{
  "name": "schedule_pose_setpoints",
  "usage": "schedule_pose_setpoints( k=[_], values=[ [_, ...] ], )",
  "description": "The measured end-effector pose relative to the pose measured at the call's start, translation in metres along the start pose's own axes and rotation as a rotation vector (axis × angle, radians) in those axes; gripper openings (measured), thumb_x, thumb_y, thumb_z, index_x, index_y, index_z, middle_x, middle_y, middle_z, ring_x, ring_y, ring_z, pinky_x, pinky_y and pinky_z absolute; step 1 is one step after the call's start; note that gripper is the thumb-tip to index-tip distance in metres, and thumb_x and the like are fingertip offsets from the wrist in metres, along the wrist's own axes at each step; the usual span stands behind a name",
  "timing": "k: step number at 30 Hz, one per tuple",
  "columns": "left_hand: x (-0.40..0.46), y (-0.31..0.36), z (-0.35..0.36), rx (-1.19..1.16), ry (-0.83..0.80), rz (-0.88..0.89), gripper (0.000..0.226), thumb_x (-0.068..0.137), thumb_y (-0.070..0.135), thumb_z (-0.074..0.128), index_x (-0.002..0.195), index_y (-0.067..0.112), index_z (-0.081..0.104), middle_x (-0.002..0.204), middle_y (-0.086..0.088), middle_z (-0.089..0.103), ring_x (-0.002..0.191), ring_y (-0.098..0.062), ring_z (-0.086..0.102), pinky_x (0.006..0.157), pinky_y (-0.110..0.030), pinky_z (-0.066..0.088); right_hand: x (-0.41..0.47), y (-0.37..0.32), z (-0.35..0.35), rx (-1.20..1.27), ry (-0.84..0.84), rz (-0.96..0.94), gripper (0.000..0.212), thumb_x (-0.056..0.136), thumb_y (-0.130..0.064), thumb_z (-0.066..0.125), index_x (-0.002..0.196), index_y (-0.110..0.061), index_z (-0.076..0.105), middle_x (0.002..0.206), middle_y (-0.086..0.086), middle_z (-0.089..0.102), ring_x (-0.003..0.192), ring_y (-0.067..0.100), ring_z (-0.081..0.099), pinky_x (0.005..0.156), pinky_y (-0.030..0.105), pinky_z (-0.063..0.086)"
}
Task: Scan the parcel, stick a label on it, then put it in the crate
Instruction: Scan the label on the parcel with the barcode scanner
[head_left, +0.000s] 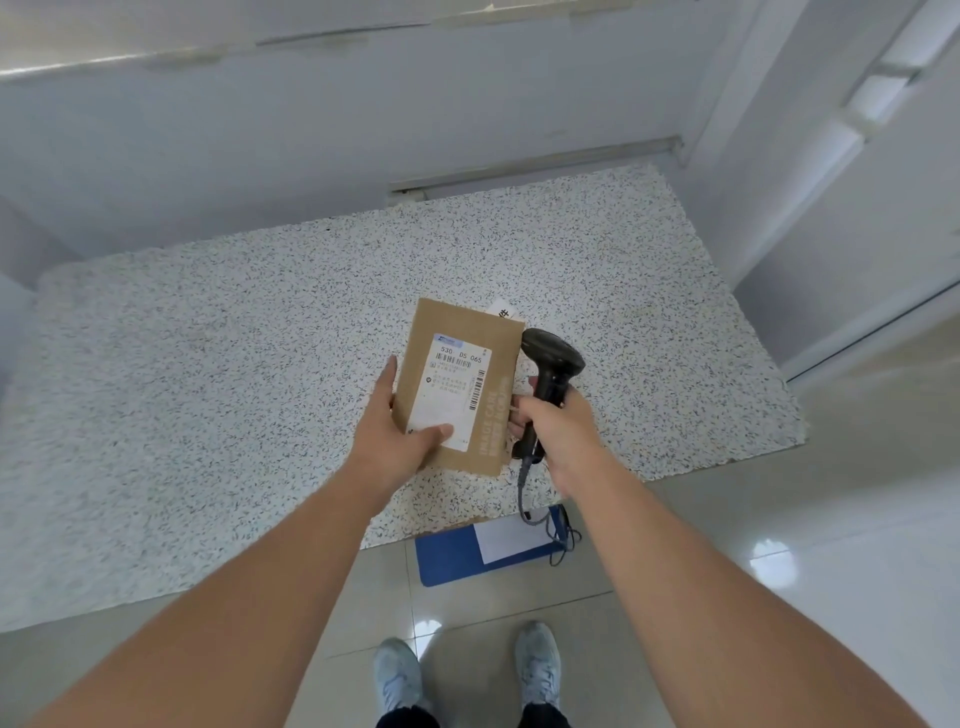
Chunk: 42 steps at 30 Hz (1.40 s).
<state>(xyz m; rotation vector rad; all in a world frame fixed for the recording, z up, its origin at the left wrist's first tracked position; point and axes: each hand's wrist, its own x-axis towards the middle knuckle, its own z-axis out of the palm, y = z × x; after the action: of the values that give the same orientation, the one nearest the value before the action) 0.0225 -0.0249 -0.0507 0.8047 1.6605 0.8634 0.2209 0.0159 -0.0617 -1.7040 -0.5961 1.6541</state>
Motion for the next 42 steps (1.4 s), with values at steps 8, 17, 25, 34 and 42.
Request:
schedule_pose_setpoints(
  k=[8,17,25,34,42],
  values=[
    [0.006,-0.009,0.000,-0.160,0.088,0.001,0.090,0.085,-0.001,0.077,0.155,0.036,0.035,0.135,0.008,0.063,0.120,-0.022,0.064,0.080,-0.044,0.064,-0.015,-0.023,0.017,-0.233,0.073,-0.198,0.028,0.081,-0.009,0.063,0.098,-0.031,0.061,0.091,0.009,0.072,0.077,0.019,0.068,0.066,0.034,0.056],
    [0.013,-0.004,0.001,-0.166,0.256,0.092,0.093,0.084,-0.002,0.075,0.157,0.034,0.029,0.136,0.010,0.056,0.130,-0.022,0.056,0.099,-0.056,0.055,-0.043,-0.022,0.040,-0.183,-0.085,-0.126,0.033,0.074,0.001,0.052,0.099,-0.018,0.062,0.078,0.005,0.057,0.068,0.020,0.051,0.064,0.037,0.046],
    [0.011,0.000,0.007,-0.186,0.238,0.130,0.089,0.087,-0.008,0.069,0.157,0.029,0.029,0.131,0.012,0.055,0.130,-0.025,0.056,0.102,-0.057,0.053,-0.056,-0.026,0.040,-0.162,-0.167,-0.081,0.035,0.074,0.007,0.050,0.105,-0.005,0.061,0.075,0.007,0.053,0.058,0.014,0.050,0.050,0.023,0.045],
    [0.009,0.003,0.011,-0.155,0.268,0.108,0.090,0.086,-0.005,0.071,0.157,0.032,0.029,0.134,0.010,0.053,0.131,-0.026,0.055,0.102,-0.057,0.052,-0.049,-0.022,0.030,-0.185,-0.141,-0.143,0.028,0.077,-0.004,0.055,0.101,-0.018,0.062,0.078,0.003,0.059,0.066,0.017,0.056,0.062,0.035,0.050],
    [0.010,-0.001,0.006,-0.177,0.261,-0.022,0.088,0.088,-0.003,0.071,0.155,0.038,0.032,0.130,0.010,0.056,0.120,-0.028,0.062,0.073,-0.044,0.065,-0.015,-0.013,0.011,-0.327,0.016,-0.315,0.024,0.094,-0.024,0.062,0.110,-0.025,0.045,0.089,0.004,0.064,0.063,0.011,0.060,0.040,0.015,0.043]
  ],
)
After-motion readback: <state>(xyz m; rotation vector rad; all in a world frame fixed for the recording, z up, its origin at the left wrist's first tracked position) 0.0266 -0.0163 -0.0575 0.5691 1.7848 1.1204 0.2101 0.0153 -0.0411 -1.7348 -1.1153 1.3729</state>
